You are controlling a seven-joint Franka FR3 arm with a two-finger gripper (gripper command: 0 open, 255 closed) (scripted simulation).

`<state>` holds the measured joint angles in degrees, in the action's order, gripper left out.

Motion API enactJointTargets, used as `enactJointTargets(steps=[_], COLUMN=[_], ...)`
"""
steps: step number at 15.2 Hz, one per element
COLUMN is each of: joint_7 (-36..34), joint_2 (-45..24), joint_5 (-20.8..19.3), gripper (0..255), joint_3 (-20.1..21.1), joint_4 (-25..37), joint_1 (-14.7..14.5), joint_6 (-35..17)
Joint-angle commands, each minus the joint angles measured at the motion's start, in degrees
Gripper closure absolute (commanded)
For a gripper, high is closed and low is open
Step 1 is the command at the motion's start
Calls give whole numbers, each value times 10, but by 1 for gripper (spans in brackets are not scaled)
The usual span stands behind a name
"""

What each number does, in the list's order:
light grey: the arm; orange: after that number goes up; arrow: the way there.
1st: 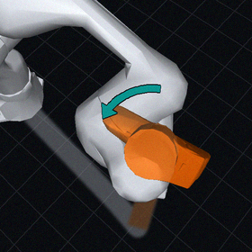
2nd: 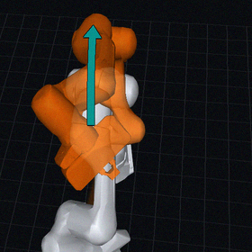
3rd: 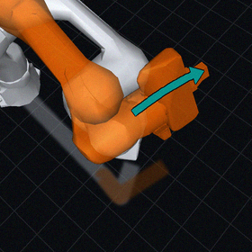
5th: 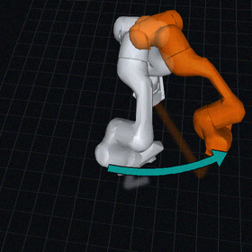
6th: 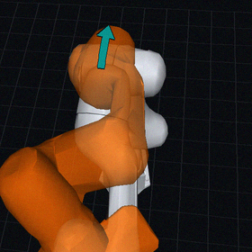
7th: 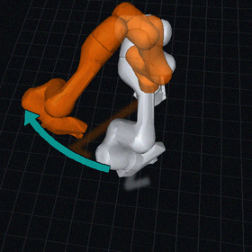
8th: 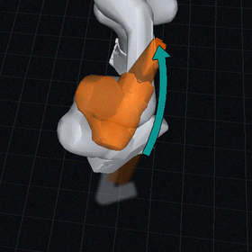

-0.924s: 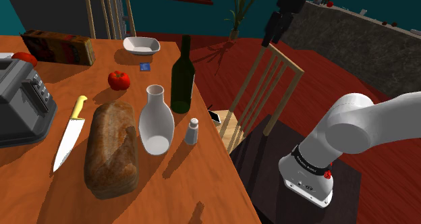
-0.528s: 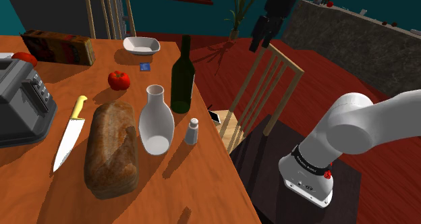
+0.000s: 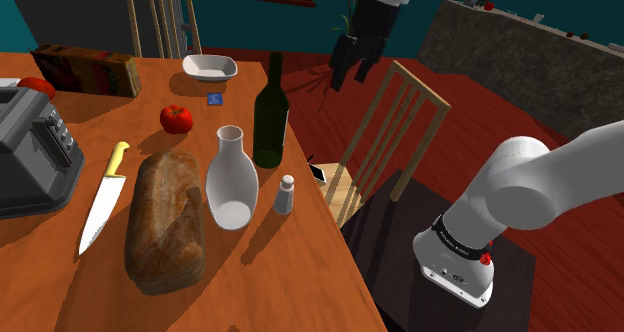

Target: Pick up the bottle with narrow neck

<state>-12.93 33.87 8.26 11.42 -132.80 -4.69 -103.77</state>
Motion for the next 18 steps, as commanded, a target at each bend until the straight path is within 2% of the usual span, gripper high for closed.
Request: enactJointTargets(steps=[1,6,10,14,18], joint_7=[-30,-103,-166,-235,-310], joint_2=[-23,-93,-160,-238,-327], joint_5=[6,6,-11,-46,-102], gripper=[0,0,0,0,0], joint_3=[25,85,133,178,216], joint_4=[14,58,107,166,239], joint_1=[-5,-14,-17,-20,-32], joint_6=[-13,-48,-71,-87,-91])
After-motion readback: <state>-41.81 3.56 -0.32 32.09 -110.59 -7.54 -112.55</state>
